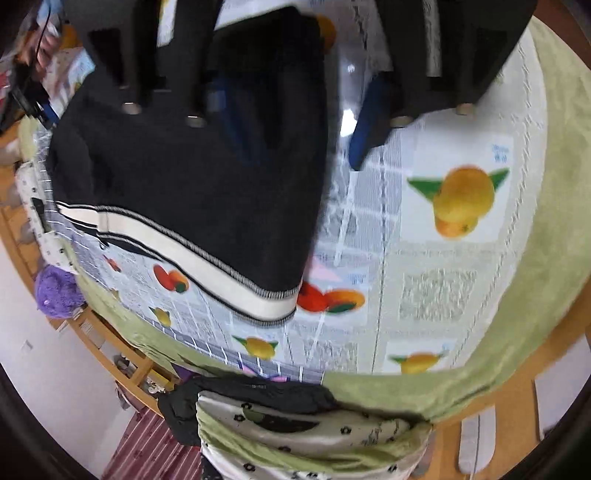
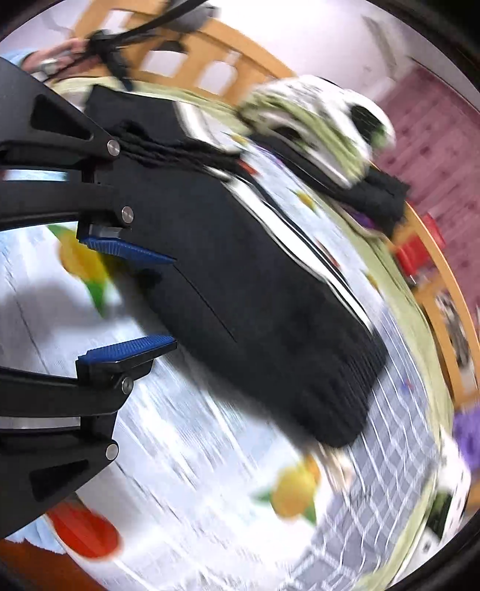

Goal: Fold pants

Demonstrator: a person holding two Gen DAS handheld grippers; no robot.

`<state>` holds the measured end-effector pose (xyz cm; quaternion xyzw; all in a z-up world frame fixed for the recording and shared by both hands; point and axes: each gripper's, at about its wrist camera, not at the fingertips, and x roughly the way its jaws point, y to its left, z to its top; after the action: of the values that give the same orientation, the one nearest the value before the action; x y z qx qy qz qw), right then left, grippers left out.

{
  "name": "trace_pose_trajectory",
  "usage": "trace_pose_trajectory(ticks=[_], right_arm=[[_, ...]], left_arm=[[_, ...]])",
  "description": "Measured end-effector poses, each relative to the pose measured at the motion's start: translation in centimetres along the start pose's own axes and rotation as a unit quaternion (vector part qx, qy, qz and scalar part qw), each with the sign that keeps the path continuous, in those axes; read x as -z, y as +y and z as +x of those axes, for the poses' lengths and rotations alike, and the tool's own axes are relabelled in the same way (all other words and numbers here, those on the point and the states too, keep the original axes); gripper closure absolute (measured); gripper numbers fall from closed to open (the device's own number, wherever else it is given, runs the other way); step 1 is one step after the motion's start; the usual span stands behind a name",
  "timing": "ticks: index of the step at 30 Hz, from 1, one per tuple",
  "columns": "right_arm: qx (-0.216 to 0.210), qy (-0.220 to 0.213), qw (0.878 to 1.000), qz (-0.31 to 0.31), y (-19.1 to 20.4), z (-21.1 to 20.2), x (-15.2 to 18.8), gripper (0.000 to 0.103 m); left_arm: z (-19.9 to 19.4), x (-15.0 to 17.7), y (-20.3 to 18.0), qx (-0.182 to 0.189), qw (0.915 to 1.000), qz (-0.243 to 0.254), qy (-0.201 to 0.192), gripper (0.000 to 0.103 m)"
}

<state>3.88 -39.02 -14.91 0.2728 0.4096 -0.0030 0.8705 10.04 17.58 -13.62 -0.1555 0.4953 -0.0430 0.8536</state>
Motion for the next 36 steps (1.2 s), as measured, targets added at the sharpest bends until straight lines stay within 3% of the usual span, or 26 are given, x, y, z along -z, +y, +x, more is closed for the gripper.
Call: trace_pose_trajectory(ticks=[5,7,8,10,13,16,20,24,30,33,36], right_arm=[[0.028,-0.02,0.998,0.061,-4.2,2.0,-3.5,0.063],[0.011,-0.02,0.997,0.079,-5.0,3.5,-4.5,0.09],[0.003,-0.02,0.997,0.077,-5.1,4.1,-5.0,0.093],[0.01,-0.04,0.997,0.07,-4.4,4.6,-5.9,0.093],[0.04,-0.028,0.997,0.053,-4.0,5.2,-6.2,0.091],[0.059,-0.019,0.998,0.016,-3.7,4.6,-5.5,0.079],[0.073,-0.008,0.997,-0.016,-3.1,3.5,-4.3,0.077],[0.068,-0.004,0.997,-0.026,-3.1,1.8,-3.1,0.076],[0.067,-0.004,0.997,-0.037,-2.7,0.1,-2.2,0.076],[0.068,-0.001,0.997,-0.041,-2.5,-0.3,-1.6,0.076],[0.065,0.0,0.997,-0.038,-2.5,-0.5,-1.1,0.076]], left_arm=[[0.3,2.1,1.8,0.047,0.9982,-0.029,0.025,0.046],[0.7,2.9,2.6,0.085,0.9943,-0.053,0.037,0.046],[0.9,3.3,2.8,0.103,0.9919,-0.061,0.041,0.046],[1.1,3.7,2.8,0.125,0.989,-0.063,0.048,0.045],[1.6,3.9,2.2,0.153,0.9845,-0.063,0.059,0.039],[2.0,3.9,1.5,0.16,0.9827,-0.064,0.069,0.039],[2.2,3.7,1.0,0.151,0.9827,-0.078,0.073,0.04],[1.4,4.1,0.9,0.125,0.9878,-0.058,0.073,0.039],[-1.8,6.3,2.9,0.13,0.9886,-0.052,0.055,0.039],[-3.3,7.7,2.7,0.102,0.9939,-0.017,0.038,0.04],[-4.0,8.5,1.6,0.049,0.9982,0.03,0.014,0.046]])
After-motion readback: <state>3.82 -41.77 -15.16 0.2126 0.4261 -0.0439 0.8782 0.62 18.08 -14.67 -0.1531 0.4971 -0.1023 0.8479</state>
